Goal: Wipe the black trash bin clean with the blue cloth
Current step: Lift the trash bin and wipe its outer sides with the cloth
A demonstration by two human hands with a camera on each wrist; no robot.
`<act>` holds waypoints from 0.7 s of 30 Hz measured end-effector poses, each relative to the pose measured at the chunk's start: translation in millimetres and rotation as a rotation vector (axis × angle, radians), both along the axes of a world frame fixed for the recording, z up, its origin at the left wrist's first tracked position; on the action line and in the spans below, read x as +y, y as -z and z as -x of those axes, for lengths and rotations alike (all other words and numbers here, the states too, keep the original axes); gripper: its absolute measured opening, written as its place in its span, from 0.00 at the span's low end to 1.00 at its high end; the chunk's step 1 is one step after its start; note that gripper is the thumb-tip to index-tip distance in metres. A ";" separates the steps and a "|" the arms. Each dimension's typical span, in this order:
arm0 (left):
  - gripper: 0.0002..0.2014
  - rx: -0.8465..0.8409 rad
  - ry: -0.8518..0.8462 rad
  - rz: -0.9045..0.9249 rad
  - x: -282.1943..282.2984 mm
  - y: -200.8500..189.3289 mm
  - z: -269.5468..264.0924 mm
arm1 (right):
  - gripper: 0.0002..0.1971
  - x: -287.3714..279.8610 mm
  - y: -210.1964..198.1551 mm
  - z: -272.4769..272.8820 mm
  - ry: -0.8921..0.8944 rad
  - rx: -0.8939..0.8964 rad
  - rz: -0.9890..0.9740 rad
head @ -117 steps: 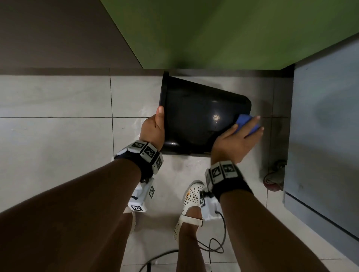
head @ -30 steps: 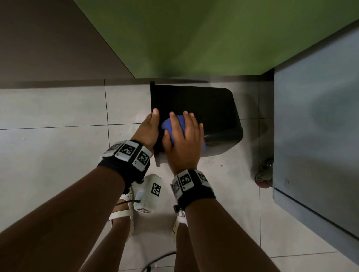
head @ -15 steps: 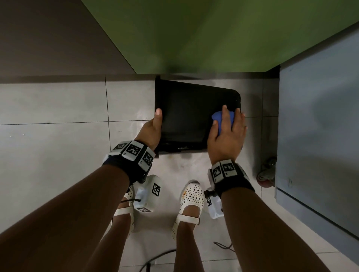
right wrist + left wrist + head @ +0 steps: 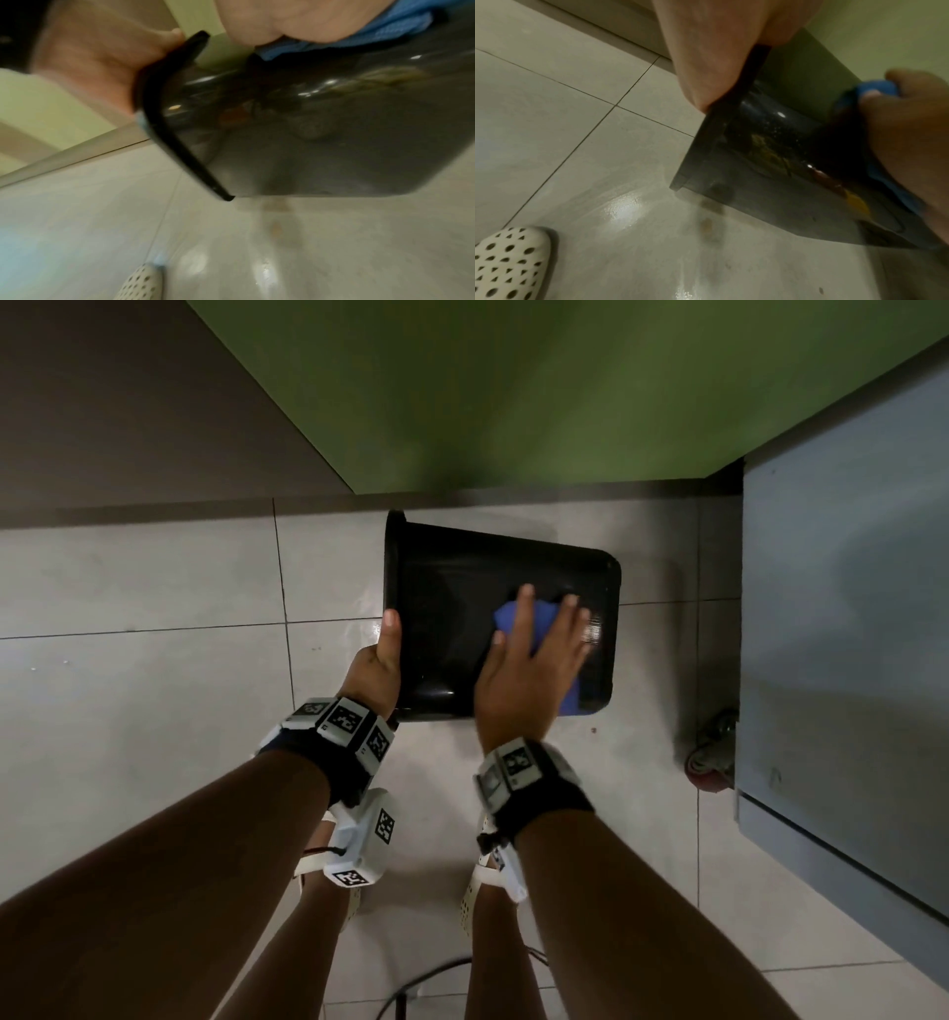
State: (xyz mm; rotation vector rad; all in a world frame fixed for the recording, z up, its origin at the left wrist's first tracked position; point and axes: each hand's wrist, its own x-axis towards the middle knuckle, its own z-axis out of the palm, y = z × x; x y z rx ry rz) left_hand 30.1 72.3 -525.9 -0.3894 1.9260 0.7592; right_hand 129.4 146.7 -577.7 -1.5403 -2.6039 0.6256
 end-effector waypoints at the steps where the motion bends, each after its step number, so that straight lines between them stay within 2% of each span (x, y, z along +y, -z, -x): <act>1: 0.33 0.005 -0.010 0.005 0.6 -1.2 -0.6 | 0.26 -10.2 -1.1 4.8 -0.076 0.007 0.010; 4: 0.30 0.023 -0.034 0.002 0.8 -1.6 -1.4 | 0.25 -26.7 -4.2 20.4 -0.322 -0.003 0.017; 7: 0.32 0.061 -0.017 0.010 -1.0 -2.0 -1.3 | 0.24 -7.2 -3.4 28.2 -0.523 -0.001 -0.019; 9: 0.31 0.059 -0.012 0.021 -1.2 -1.8 -2.5 | 0.24 14.9 -2.3 27.2 -0.569 0.023 -0.013; 17: 0.26 0.085 -0.030 0.030 4.0 -8.6 -3.9 | 0.25 83.9 4.5 13.1 -0.127 -0.020 -0.024; 19: 0.27 0.088 -0.032 0.033 4.0 -9.3 -4.3 | 0.24 96.8 3.0 10.6 0.060 0.059 0.066; 21: 0.29 0.098 -0.036 0.032 2.7 -7.5 -5.6 | 0.24 108.8 2.9 6.1 0.359 0.099 0.257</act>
